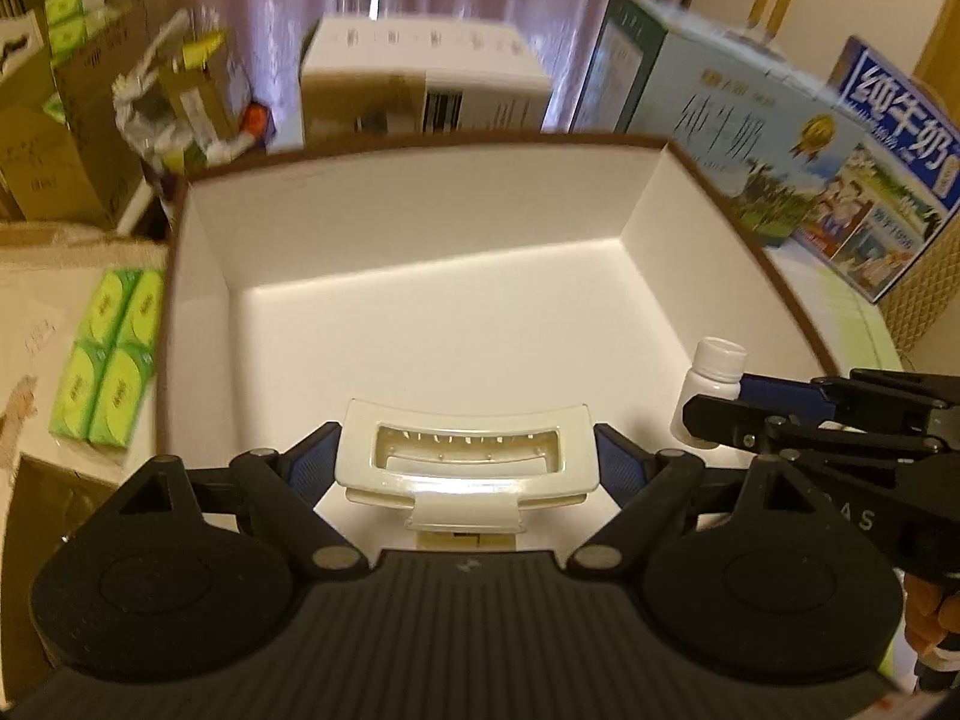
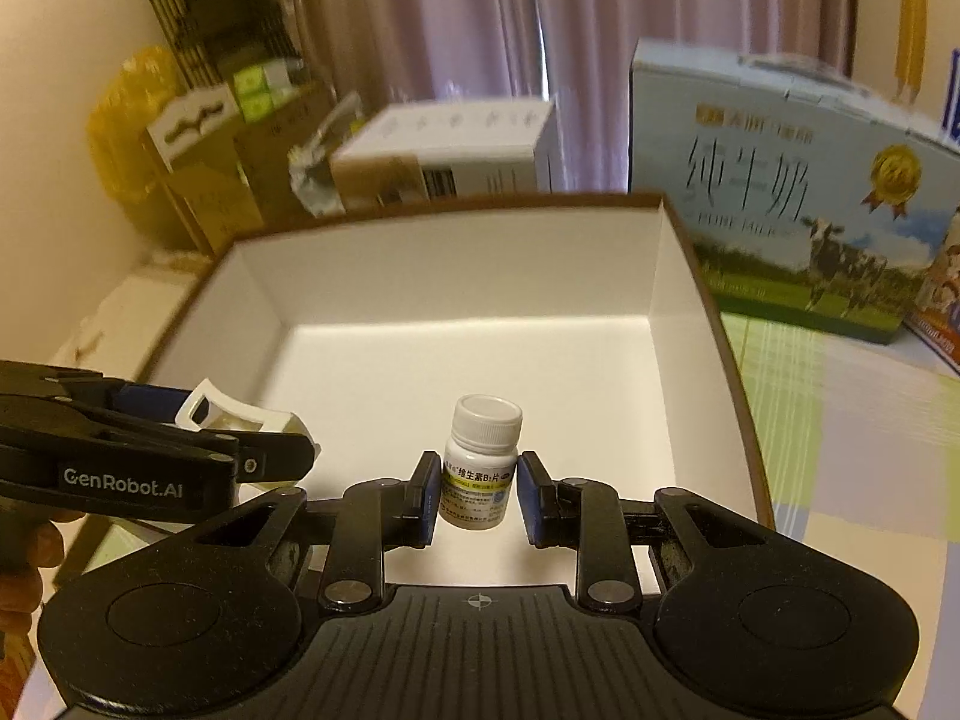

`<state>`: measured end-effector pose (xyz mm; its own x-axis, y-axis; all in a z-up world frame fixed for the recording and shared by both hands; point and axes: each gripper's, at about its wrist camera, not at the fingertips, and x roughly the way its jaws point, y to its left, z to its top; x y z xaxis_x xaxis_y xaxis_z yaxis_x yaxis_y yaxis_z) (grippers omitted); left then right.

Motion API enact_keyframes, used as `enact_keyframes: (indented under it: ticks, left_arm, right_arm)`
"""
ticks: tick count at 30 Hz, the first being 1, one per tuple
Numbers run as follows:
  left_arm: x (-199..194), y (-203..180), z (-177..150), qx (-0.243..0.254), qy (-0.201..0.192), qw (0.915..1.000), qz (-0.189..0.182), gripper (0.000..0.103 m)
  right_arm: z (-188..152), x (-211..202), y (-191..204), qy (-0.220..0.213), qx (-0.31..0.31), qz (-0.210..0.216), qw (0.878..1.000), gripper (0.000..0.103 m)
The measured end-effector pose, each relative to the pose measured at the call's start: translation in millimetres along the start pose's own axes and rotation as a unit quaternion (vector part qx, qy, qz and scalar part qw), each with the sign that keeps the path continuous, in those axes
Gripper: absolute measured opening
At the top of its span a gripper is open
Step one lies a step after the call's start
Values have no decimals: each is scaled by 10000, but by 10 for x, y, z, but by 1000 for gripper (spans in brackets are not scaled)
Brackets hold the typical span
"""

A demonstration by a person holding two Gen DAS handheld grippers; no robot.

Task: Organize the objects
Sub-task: 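Carry the clip and pill bottle into the brown box and open both tools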

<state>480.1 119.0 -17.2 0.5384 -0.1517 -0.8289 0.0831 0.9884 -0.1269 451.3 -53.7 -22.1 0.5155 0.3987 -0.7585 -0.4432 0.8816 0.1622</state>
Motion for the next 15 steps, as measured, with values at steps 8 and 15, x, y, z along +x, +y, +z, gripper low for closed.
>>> enact_keyframes:
  ticks: [8, 15]
  left_arm:
    - [402, -81, 8, -75, 400, 9992, -4, 85]
    - [517, -157, -3, -38, 514, 9987, -54, 85]
  right_arm:
    - [15, 204, -130, 351, -49, -171, 9992, 24]
    - [-14, 248, -197, 462, 14, -244, 9986, 24]
